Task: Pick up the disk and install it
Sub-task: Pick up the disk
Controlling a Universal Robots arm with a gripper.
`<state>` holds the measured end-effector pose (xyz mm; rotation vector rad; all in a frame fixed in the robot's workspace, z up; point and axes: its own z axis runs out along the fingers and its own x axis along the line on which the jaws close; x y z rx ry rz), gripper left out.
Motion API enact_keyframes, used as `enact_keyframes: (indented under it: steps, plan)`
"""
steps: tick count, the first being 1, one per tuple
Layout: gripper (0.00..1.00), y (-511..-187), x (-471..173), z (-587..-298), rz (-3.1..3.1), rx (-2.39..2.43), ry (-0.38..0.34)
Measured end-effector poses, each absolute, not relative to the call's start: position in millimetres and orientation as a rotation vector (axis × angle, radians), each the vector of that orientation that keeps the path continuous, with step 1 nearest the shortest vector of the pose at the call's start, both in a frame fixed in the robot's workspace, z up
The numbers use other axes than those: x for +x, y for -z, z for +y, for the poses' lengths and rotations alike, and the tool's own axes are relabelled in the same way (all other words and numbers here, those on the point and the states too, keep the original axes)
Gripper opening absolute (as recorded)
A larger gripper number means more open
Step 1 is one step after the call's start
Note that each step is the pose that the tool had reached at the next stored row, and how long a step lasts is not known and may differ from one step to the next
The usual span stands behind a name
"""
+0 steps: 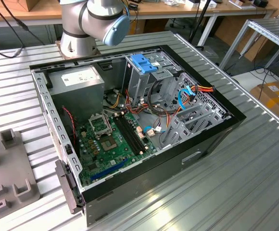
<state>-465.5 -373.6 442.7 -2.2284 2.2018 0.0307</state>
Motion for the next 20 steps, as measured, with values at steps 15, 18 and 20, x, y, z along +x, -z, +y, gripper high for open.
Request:
enact_keyframes:
  steps: [15, 18, 20]
  plan:
    - [0.37, -489.8, -465.5, -373.6, 2.199, -2.227, -0.036]
    - [0.37, -490.4, -465.5, -373.6, 2.199, -2.227, -0.036]
    - [0.37, -491.0, -465.5, -373.6, 2.199, -2.227, -0.036]
